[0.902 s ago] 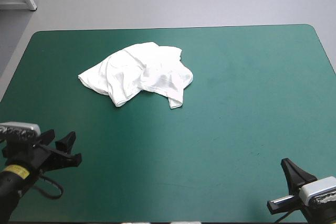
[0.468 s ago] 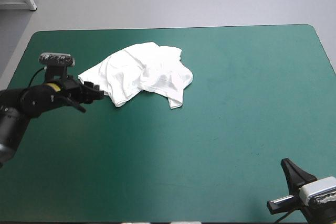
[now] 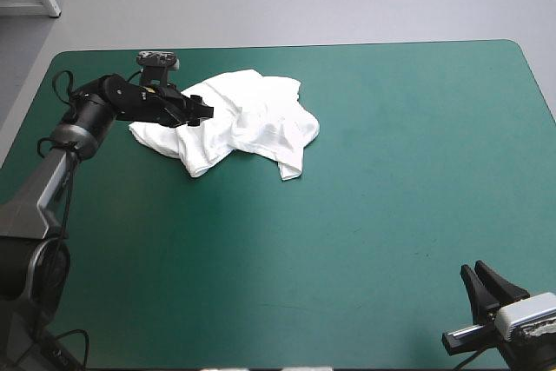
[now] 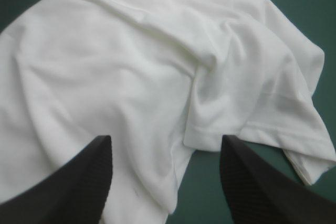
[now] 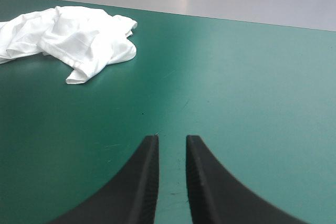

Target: Fold the cloth

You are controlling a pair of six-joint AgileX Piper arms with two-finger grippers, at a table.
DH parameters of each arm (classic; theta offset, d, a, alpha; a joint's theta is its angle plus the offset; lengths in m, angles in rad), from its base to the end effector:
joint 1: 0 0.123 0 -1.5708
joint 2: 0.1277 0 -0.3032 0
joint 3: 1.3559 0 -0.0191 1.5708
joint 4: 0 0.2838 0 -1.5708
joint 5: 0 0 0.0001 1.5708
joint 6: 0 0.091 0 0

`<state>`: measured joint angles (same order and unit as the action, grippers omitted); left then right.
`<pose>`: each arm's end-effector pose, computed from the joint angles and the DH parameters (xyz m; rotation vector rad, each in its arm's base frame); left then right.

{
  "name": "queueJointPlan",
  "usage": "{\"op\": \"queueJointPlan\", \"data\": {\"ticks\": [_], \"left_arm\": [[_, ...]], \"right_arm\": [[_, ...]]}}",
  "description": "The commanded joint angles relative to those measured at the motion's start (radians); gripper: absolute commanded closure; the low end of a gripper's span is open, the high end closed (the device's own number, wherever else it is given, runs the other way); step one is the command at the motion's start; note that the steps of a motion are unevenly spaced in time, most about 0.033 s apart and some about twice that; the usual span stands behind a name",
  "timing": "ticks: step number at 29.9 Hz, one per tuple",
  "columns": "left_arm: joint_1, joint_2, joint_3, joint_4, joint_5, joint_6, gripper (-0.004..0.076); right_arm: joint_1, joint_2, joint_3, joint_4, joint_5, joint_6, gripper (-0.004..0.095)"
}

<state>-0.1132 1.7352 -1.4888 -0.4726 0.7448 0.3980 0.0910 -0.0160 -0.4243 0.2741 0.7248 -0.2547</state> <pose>0.4219 -0.0763 0.3223 0.3251 2.3815 -0.4131 0.0208 0.0183 0.3002 -0.2521 1.7319 0.1897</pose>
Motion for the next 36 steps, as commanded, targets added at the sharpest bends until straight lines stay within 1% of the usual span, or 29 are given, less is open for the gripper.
{"op": "queueJointPlan", "data": {"ticks": [1, 7, 13, 15, 17, 18, 20, 21, 24, 29, 31, 36], "left_arm": [[-0.011, 0.047, -0.074, -0.066, -0.054, 0.032, 0.0281], [-0.044, 0.192, -0.148, -0.062, -0.076, 0.035, 0.0281], [-0.087, 0.273, -0.198, -0.004, -0.079, 0.042, 0.0286], [-0.105, 0.284, -0.198, 0.031, -0.091, 0.037, 0.0306], [-0.115, 0.294, -0.198, 0.054, -0.094, 0.032, 0.0384], [-0.122, 0.296, -0.198, 0.07, -0.09, 0.032, 0.0461], [-0.13, 0.301, -0.198, 0.085, -0.082, 0.032, 0.0645], [-0.13, 0.301, -0.198, 0.084, -0.078, 0.042, 0.07], [-0.13, 0.302, -0.198, 0.077, -0.05, 0.042, 0.0705], [-0.167, 0.285, -0.198, 0.065, 0.064, 0.084, 0.0705], [-0.211, 0.277, -0.198, 0.067, 0.114, 0.106, 0.0705], [-0.352, 0.261, -0.198, 0.067, 0.214, 0.106, 0.0705]], "right_arm": [[-0.007, -0.001, -0.021, 0.001, -0.076, -0.003, 0.0688], [-0.007, -0.001, -0.021, 0.001, -0.076, -0.003, 0.0688], [-0.007, -0.001, -0.021, 0.001, -0.076, -0.003, 0.0689], [-0.007, -0.001, -0.021, 0.001, -0.076, -0.003, 0.0689], [-0.007, -0.001, -0.021, 0.001, -0.076, -0.003, 0.0689], [-0.007, -0.001, -0.021, 0.001, -0.076, -0.003, 0.0693], [-0.007, -0.001, -0.021, 0.006, -0.076, -0.001, 0.0701], [-0.007, -0.001, -0.023, 0.008, -0.077, -0.001, 0.0705], [-0.007, -0.001, -0.023, 0.008, -0.099, -0.001, 0.0721], [-0.007, -0.001, -0.023, 0.008, -0.152, 0.001, 0.0719], [-0.007, -0.001, -0.023, 0.008, -0.176, 0.001, 0.0719], [-0.007, 0.0, -0.037, 0.004, -0.237, -0.001, 0.0719]]}}
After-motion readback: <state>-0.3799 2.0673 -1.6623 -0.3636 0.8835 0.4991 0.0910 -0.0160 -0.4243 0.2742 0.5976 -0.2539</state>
